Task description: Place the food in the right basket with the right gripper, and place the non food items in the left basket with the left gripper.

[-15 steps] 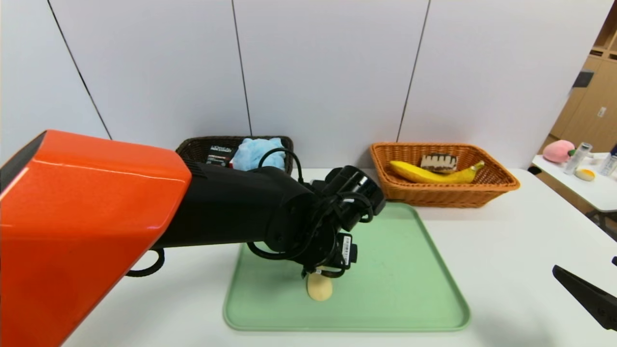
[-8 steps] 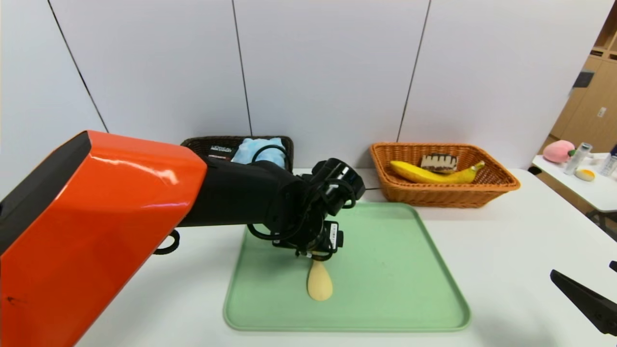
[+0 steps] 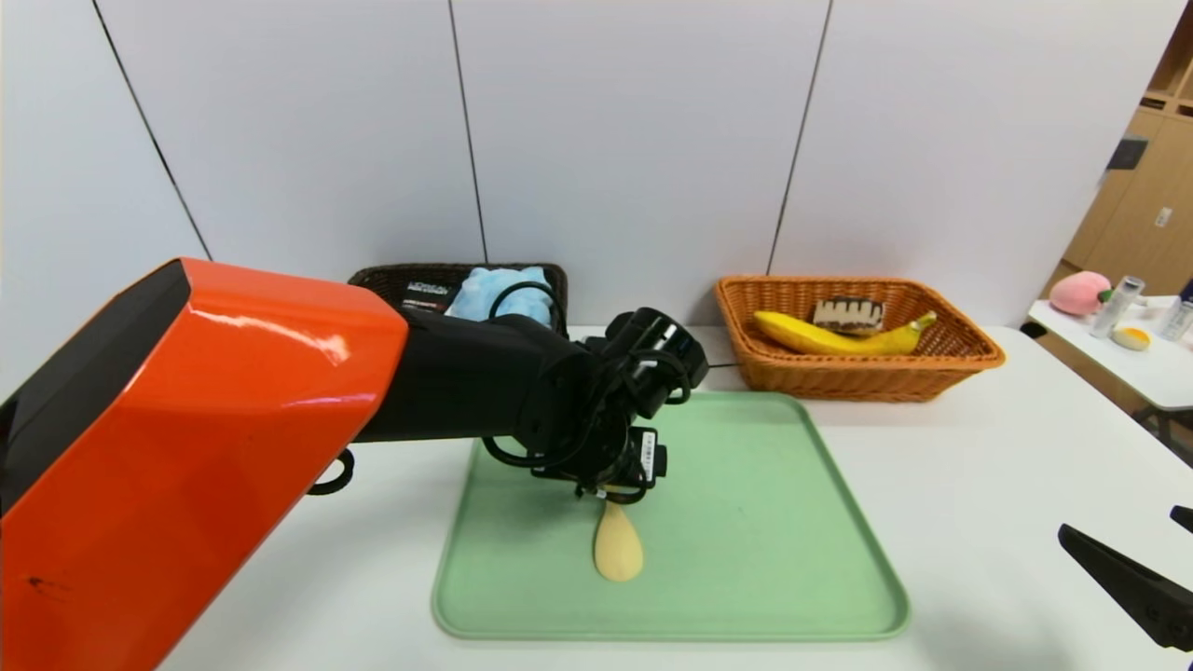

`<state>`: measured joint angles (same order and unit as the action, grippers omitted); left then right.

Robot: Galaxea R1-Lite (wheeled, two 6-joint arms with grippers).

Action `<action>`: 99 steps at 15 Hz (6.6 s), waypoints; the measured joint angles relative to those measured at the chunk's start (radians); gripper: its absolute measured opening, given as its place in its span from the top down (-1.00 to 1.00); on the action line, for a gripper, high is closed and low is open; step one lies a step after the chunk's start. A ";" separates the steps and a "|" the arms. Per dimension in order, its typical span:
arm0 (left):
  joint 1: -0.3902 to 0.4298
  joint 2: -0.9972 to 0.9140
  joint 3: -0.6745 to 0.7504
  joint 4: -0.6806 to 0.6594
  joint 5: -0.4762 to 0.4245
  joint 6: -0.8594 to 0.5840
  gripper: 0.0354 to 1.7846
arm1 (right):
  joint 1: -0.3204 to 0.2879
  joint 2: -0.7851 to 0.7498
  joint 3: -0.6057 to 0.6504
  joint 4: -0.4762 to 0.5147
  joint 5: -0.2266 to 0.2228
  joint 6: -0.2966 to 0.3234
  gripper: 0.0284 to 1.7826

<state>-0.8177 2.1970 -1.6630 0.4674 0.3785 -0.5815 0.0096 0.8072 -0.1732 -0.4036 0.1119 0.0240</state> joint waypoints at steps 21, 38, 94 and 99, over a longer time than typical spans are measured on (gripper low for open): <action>-0.002 -0.100 -0.023 0.017 -0.002 0.049 0.87 | 0.000 0.007 0.006 0.000 -0.001 -0.001 -0.92; 0.636 -0.240 -0.077 -0.675 -0.004 0.720 0.87 | -0.001 -0.048 0.018 -0.008 -0.004 -0.001 -0.92; 0.634 -0.770 0.822 -1.060 -0.079 0.701 -0.78 | -0.002 -0.241 -0.260 0.320 -0.036 -0.038 -0.92; 0.675 -1.203 1.131 -0.958 -0.043 0.752 -0.84 | -0.006 -0.456 -0.337 0.606 -0.035 -0.040 -0.92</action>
<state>-0.1423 0.9938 -0.5315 -0.4906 0.3357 0.1702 0.0036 0.3515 -0.5098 0.2026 0.0768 -0.0162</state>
